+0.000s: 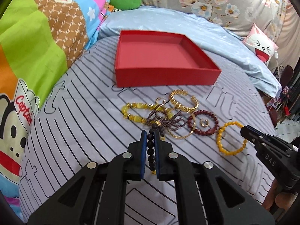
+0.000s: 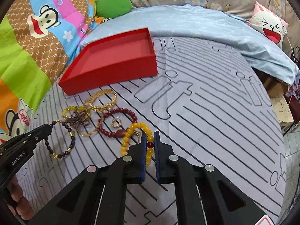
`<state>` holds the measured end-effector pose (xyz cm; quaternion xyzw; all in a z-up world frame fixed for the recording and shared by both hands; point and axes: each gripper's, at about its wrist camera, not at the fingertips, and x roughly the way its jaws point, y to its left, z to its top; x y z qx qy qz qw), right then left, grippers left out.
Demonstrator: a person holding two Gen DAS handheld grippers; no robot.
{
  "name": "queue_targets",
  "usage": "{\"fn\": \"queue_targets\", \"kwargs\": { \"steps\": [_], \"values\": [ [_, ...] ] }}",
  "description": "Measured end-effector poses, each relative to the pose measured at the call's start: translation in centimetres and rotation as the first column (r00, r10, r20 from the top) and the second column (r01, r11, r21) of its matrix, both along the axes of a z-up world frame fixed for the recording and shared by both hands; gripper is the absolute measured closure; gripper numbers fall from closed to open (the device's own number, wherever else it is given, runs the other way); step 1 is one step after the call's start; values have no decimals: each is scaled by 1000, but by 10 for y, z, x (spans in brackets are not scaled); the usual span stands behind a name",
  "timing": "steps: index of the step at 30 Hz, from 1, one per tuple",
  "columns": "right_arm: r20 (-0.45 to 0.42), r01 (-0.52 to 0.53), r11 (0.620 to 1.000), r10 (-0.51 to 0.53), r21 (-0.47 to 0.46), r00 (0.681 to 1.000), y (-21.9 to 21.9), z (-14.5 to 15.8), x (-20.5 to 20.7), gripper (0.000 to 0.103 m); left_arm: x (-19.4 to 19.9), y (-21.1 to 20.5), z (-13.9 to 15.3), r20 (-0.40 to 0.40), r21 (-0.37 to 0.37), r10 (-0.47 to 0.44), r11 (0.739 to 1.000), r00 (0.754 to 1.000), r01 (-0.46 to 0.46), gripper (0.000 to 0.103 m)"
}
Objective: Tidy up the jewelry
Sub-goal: 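Carry the dark bracelet in the left tool while the right tool carries the orange bracelet into the red box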
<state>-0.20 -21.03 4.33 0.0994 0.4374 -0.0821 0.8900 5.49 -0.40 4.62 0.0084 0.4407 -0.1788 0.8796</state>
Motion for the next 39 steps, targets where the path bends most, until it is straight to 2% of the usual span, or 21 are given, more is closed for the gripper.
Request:
{"fn": "queue_targets", "kwargs": {
  "steps": [7, 11, 17, 22, 27, 31, 34, 39],
  "values": [
    [58, -34, 999, 33, 13, 998, 2, 34, 5, 96, 1, -8, 34, 45, -29, -42, 999, 998, 43, 96],
    [96, -66, 997, 63, 28, 993, 1, 55, 24, 96, 11, -18, 55, 88, -35, -62, 997, 994, 65, 96],
    [139, -128, 992, 125, 14, 982, 0, 80, 82, 96, 57, -37, 84, 153, -56, -79, 995, 985, 88, 95],
    [146, -169, 983, 158, 71, 977, -6, 86, 153, 96, 112, -56, 97, 201, -44, -88, 994, 976, 99, 95],
    [147, -235, 966, 219, 106, 965, -9, 79, 218, 96, 173, -69, 89, 192, -66, -91, 992, 977, 106, 95],
    [118, -265, 959, 253, 100, 960, -7, 67, 266, 95, 215, -80, 72, 166, -42, -87, 995, 982, 95, 95],
    [61, -262, 960, 257, 102, 964, -9, 47, 303, 95, 247, -86, 51, 120, -21, -90, 995, 989, 93, 95],
    [-37, -224, 971, 228, 78, 973, -18, 13, 335, 95, 275, -92, 21, 82, 43, -93, 995, 992, 90, 95]
  ]
}}
